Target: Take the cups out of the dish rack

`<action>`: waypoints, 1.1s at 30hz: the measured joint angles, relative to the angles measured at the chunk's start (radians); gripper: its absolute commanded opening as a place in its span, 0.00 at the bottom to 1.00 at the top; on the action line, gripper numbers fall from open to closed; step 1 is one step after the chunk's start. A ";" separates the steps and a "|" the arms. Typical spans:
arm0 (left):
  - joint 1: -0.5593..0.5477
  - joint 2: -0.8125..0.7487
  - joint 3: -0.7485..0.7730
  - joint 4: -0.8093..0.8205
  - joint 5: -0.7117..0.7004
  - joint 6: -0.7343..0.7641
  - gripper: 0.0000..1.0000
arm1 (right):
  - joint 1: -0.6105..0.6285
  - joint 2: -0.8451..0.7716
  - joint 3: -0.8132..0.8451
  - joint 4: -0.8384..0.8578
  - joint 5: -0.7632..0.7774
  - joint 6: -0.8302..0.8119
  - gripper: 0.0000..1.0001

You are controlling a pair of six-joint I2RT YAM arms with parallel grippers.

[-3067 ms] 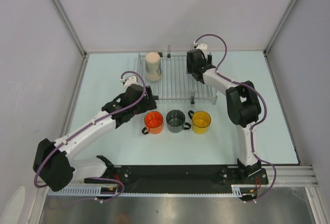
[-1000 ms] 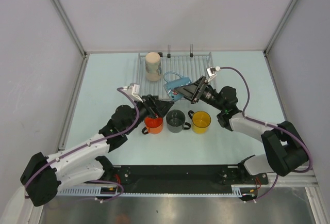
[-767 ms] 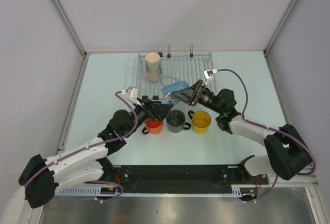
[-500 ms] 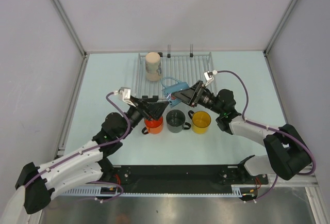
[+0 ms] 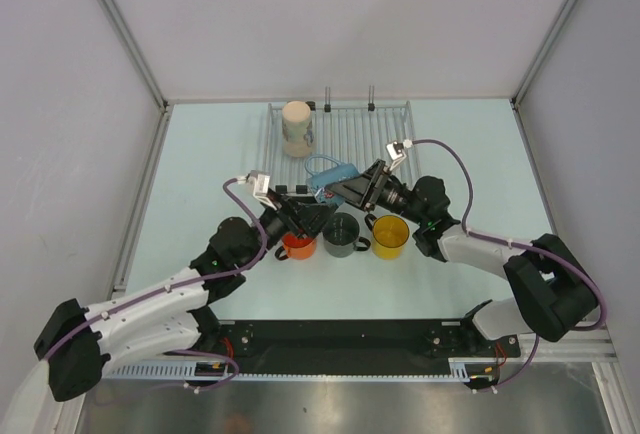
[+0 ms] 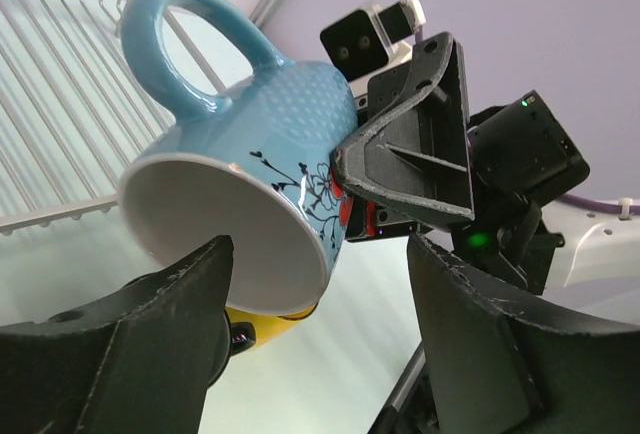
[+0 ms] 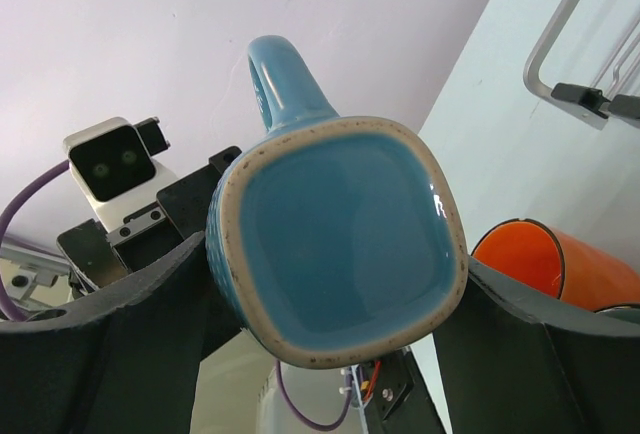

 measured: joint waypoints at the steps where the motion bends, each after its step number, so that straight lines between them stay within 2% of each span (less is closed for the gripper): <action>1: -0.003 0.006 0.000 0.004 0.001 0.000 0.73 | 0.002 0.000 0.000 0.000 0.000 0.000 0.00; 14: -0.040 0.069 0.000 0.057 0.006 0.000 0.60 | 0.052 0.021 0.024 0.016 0.002 0.008 0.00; 17: -0.041 0.081 0.000 0.063 0.005 0.001 0.46 | 0.077 0.026 0.026 0.018 0.004 0.008 0.00; 18: -0.041 0.084 0.000 0.065 0.005 0.001 0.33 | 0.084 0.026 0.026 0.018 0.004 0.008 0.00; 20: -0.041 0.086 0.000 0.070 0.008 0.006 0.19 | 0.095 0.027 0.026 0.018 0.006 0.007 0.00; 21: -0.041 0.087 0.001 0.074 0.003 0.009 0.04 | 0.098 0.027 0.026 0.015 0.008 0.015 0.00; 22: -0.042 0.087 0.000 0.084 0.005 0.021 0.00 | 0.098 0.028 0.026 0.012 0.014 0.039 0.00; 29: -0.042 0.087 0.003 0.106 0.002 0.045 0.00 | 0.100 0.028 0.030 0.006 0.023 0.101 0.00; 30: -0.042 0.087 0.005 0.101 0.001 0.044 0.00 | 0.100 0.028 0.030 0.005 0.023 0.101 0.05; 31: -0.042 0.087 0.007 0.097 0.000 0.044 0.00 | 0.099 0.028 0.030 0.005 0.024 0.101 0.17; 33: -0.042 0.087 0.014 0.084 -0.001 0.043 0.00 | 0.097 0.027 0.030 0.003 0.023 0.101 0.32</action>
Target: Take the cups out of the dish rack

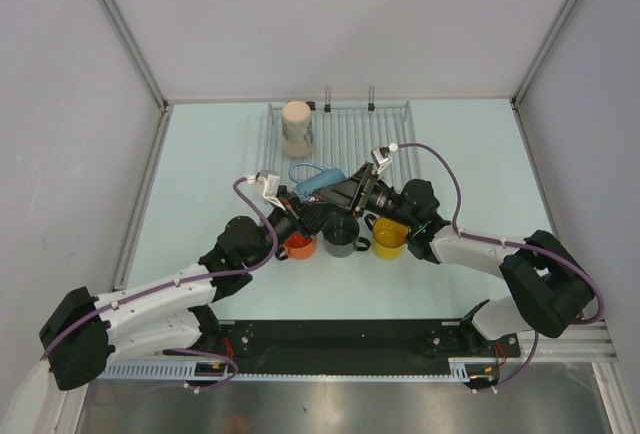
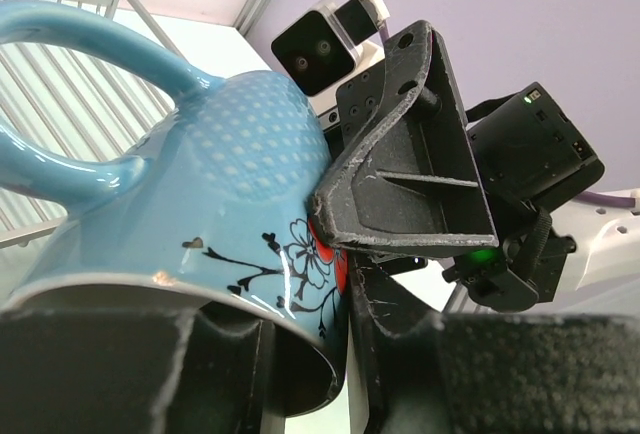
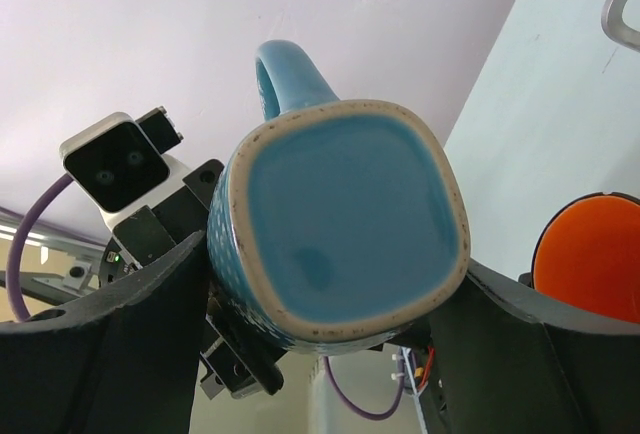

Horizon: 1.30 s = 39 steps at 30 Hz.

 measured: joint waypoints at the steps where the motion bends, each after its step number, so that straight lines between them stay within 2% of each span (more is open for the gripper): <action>1: 0.000 0.000 0.004 -0.008 -0.001 0.000 0.00 | -0.002 0.000 0.000 -0.001 -0.001 0.001 0.46; 3: 0.000 0.000 0.011 -0.021 -0.001 -0.001 0.01 | -0.008 -0.005 0.002 -0.011 -0.005 0.003 0.57; 4: 0.000 -0.002 0.016 -0.031 0.000 -0.002 0.00 | -0.014 -0.011 0.005 -0.024 -0.008 0.002 0.69; 8: -0.006 -0.012 0.036 -0.063 0.004 -0.001 0.00 | -0.031 -0.054 0.021 -0.103 -0.035 -0.016 0.99; 10: -0.010 -0.018 0.045 -0.082 0.007 0.000 0.00 | -0.043 -0.080 0.034 -0.155 -0.046 -0.050 1.00; 15: -0.010 -0.049 0.050 -0.175 -0.008 0.002 0.00 | -0.172 -0.140 0.066 -0.259 -0.022 -0.135 1.00; 19: -0.010 -0.054 0.050 -0.275 -0.032 0.003 0.00 | -0.252 -0.178 0.086 -0.315 0.016 -0.168 1.00; 22: -0.010 -0.060 0.075 -0.383 -0.061 0.022 0.00 | -0.283 -0.220 0.110 -0.435 0.060 -0.222 1.00; 25: -0.009 -0.061 0.176 -0.548 -0.118 0.070 0.00 | -0.286 -0.257 0.187 -0.630 0.153 -0.315 1.00; 28: 0.004 -0.042 0.341 -0.721 -0.204 0.119 0.00 | -0.252 -0.290 0.284 -0.818 0.302 -0.422 1.00; 33: 0.155 0.068 0.642 -0.982 -0.296 0.144 0.00 | -0.173 -0.321 0.375 -1.041 0.555 -0.527 1.00; 39: 0.429 0.296 0.901 -1.310 -0.320 0.149 0.00 | -0.077 -0.272 0.444 -1.315 0.883 -0.569 1.00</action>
